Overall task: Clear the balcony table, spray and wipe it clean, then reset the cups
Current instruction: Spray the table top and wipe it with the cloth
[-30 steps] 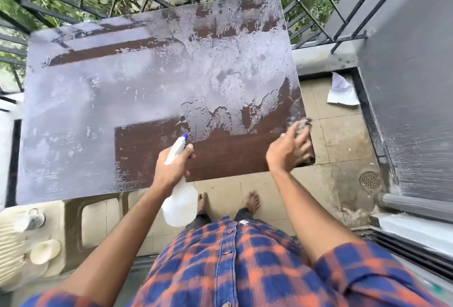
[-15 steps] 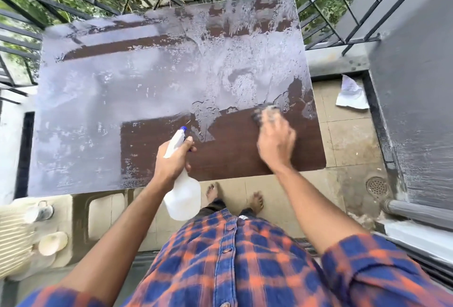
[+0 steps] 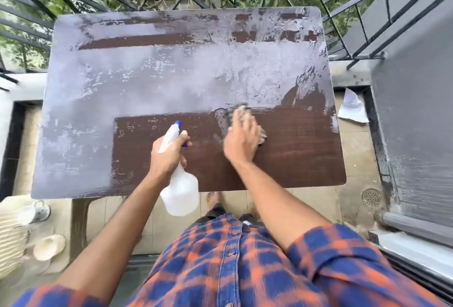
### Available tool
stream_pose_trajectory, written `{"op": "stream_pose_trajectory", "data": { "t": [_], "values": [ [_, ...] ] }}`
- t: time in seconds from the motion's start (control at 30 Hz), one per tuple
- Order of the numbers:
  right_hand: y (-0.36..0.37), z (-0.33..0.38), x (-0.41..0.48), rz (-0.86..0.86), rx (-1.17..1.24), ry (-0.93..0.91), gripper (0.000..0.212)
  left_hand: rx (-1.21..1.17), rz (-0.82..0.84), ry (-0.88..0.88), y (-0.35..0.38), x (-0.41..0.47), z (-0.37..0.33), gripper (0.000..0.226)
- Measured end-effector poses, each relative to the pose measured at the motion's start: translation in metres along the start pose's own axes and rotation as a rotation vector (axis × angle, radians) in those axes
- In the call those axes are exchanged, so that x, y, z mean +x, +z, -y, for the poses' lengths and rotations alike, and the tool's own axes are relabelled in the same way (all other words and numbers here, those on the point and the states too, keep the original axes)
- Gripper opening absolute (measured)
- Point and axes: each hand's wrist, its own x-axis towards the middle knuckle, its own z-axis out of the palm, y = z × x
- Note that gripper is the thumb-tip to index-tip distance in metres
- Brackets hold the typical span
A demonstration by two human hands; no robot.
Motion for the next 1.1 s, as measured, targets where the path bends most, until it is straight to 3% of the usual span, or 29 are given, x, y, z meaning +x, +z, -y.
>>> {"op": "stream_pose_trajectory", "data": {
  "t": [0.1,0.23,0.33,0.47,0.57,0.63,0.7,0.9,1.0,1.1],
  "values": [
    [0.029,0.043,-0.034,0.098,-0.051,-0.321,0.063,-0.015,-0.016,-0.005,-0.013,0.006,-0.003,0.025],
    [0.022,0.001,-0.041,0.099,-0.121,-0.618,0.053,-0.039,-0.013,-0.011,-0.026,0.014,-0.005,0.025],
    [-0.009,-0.076,-0.021,-0.024,-0.091,-0.414,0.046,-0.05,0.017,-0.022,-0.032,0.02,-0.001,0.025],
    [-0.057,-0.172,0.01,-0.217,-0.078,0.189,0.05,-0.064,0.054,-0.025,-0.037,0.025,0.001,0.021],
    [-0.075,-0.179,0.047,-0.229,0.008,0.485,0.052,-0.049,0.071,-0.019,-0.036,0.027,0.001,0.024],
    [-0.075,-0.15,0.071,-0.214,0.019,0.514,0.051,-0.062,0.074,-0.02,-0.034,0.027,0.0,0.023],
    [-0.066,-0.104,0.085,-0.174,0.001,0.403,0.053,-0.074,0.069,-0.022,-0.031,0.027,-0.003,0.024],
    [-0.004,0.041,0.041,0.114,-0.078,-0.247,0.061,-0.043,0.029,-0.011,-0.01,0.029,-0.015,0.031],
    [0.012,0.038,0.023,0.18,-0.119,-0.476,0.062,-0.029,0.023,0.017,0.0,0.031,-0.02,0.029],
    [-0.008,-0.02,0.055,0.091,-0.126,-0.458,0.055,-0.023,0.016,0.014,0.016,0.033,-0.026,0.028]
  ]
}}
